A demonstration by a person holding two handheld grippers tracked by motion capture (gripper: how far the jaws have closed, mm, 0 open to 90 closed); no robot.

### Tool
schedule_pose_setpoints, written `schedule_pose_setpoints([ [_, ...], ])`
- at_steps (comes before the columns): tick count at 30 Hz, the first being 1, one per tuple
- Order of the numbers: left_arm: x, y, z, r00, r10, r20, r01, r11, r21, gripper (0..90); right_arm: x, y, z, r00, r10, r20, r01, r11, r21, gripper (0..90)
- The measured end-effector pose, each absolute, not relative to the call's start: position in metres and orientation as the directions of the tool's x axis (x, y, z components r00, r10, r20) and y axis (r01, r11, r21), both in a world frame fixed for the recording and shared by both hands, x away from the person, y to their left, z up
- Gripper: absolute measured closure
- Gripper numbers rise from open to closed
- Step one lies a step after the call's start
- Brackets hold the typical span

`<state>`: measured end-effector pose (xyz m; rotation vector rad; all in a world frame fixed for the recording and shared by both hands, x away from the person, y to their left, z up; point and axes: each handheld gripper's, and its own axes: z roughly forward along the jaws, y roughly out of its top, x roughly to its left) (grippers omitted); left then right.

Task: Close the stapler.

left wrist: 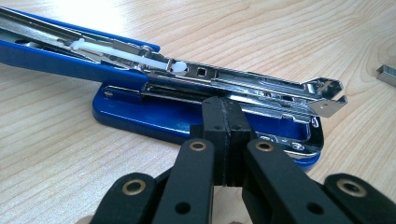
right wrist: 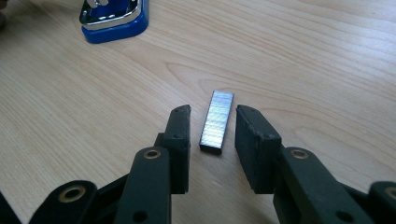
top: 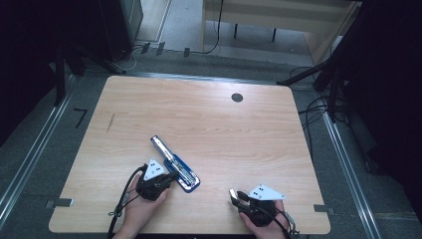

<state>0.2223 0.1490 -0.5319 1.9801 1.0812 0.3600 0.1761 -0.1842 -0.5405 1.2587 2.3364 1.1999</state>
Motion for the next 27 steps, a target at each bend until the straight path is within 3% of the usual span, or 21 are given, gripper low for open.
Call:
schedule_pose_setpoints([
  [10, 0.222, 0.149, -0.532, 0.589, 0.798, -0.131, 0.559, -0.285, 0.779, 90.0, 0.18, -0.181, -0.543, -0.606, 0.788, 0.108, 0.568, 0.334, 0.752, 78.5],
  [27, 0.222, 0.149, -0.532, 0.59, 0.797, -0.127, 0.557, -0.288, 0.779, 90.0, 0.181, -0.179, -0.533, -0.62, 0.778, 0.102, 0.552, 0.34, 0.762, 80.0],
])
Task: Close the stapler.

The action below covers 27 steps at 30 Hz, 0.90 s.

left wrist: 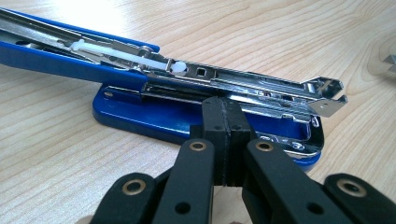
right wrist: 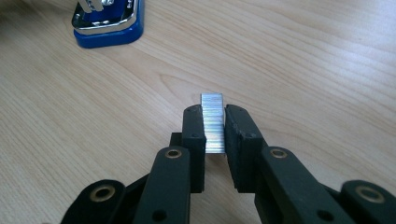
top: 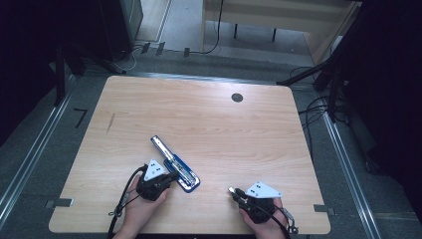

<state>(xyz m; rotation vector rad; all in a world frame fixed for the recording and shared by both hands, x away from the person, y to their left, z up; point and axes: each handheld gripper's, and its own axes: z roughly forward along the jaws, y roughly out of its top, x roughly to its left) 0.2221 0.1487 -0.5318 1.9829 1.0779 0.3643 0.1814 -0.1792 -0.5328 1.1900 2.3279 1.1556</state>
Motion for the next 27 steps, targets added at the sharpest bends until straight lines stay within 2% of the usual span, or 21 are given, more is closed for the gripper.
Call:
schedule_pose_setpoints([
  [15, 0.222, 0.148, -0.532, 0.59, 0.798, -0.119, 0.553, -0.293, 0.78, 90.0, 0.193, -0.17, -0.51, -0.628, 0.766, 0.136, 0.539, 0.302, 0.786, 80.0],
  [27, 0.222, 0.148, -0.532, 0.59, 0.798, -0.118, 0.553, -0.294, 0.78, 90.0, 0.2, -0.149, -0.496, -0.663, 0.74, 0.114, 0.505, 0.33, 0.798, 80.0],
])
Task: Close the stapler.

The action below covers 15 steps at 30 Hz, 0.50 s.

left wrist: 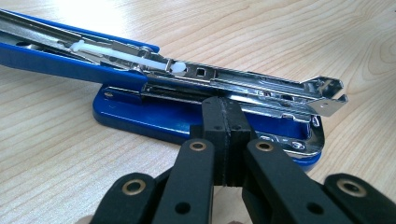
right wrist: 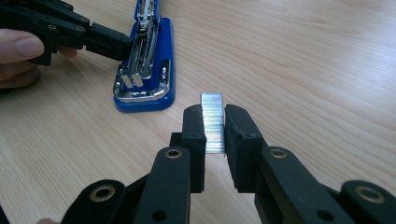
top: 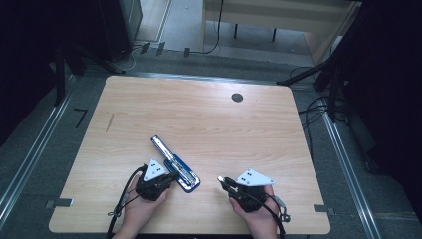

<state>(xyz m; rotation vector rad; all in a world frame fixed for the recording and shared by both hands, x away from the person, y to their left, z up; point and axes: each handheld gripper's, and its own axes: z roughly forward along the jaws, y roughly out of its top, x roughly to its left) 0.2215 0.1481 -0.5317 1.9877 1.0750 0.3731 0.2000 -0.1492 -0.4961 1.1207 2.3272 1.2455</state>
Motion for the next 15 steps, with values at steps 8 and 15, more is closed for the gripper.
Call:
schedule_pose_setpoints([
  [8, 0.222, 0.148, -0.532, 0.591, 0.798, -0.118, 0.553, -0.294, 0.779, 90.0, 0.204, -0.135, -0.491, -0.684, 0.719, 0.123, 0.496, 0.334, 0.802, 80.0],
  [15, 0.222, 0.148, -0.532, 0.59, 0.798, -0.119, 0.554, -0.293, 0.779, 90.0, 0.207, -0.124, -0.486, -0.696, 0.706, 0.127, 0.486, 0.335, 0.807, 80.0],
])
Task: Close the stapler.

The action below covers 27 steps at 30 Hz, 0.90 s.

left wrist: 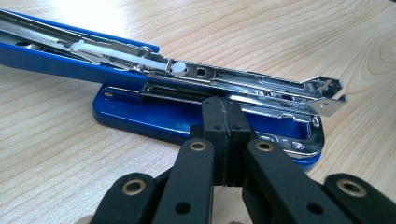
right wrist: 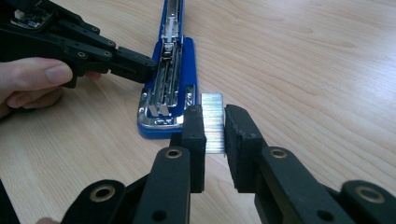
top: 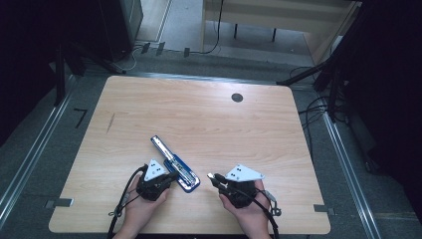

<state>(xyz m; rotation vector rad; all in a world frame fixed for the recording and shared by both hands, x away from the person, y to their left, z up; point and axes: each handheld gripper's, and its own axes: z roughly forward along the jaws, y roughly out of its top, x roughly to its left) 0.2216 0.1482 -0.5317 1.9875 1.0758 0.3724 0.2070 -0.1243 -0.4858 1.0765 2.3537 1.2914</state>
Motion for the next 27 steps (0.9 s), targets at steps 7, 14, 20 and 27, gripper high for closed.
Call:
schedule_pose_setpoints([
  [7, 0.222, 0.148, -0.532, 0.591, 0.798, -0.117, 0.553, -0.296, 0.779, 90.0, 0.209, -0.115, -0.483, -0.707, 0.695, 0.133, 0.487, 0.342, 0.803, 80.0],
  [14, 0.222, 0.148, -0.532, 0.59, 0.798, -0.118, 0.553, -0.294, 0.779, 90.0, 0.209, -0.105, -0.481, -0.713, 0.685, 0.15, 0.492, 0.336, 0.803, 80.0],
  [20, 0.222, 0.148, -0.532, 0.589, 0.799, -0.12, 0.553, -0.29, 0.781, 90.0, 0.21, -0.095, -0.48, -0.727, 0.671, 0.145, 0.48, 0.346, 0.806, 80.0],
  [27, 0.221, 0.148, -0.532, 0.59, 0.799, -0.118, 0.553, -0.293, 0.78, 90.0, 0.212, -0.081, -0.482, -0.737, 0.661, 0.139, 0.476, 0.362, 0.802, 79.9],
])
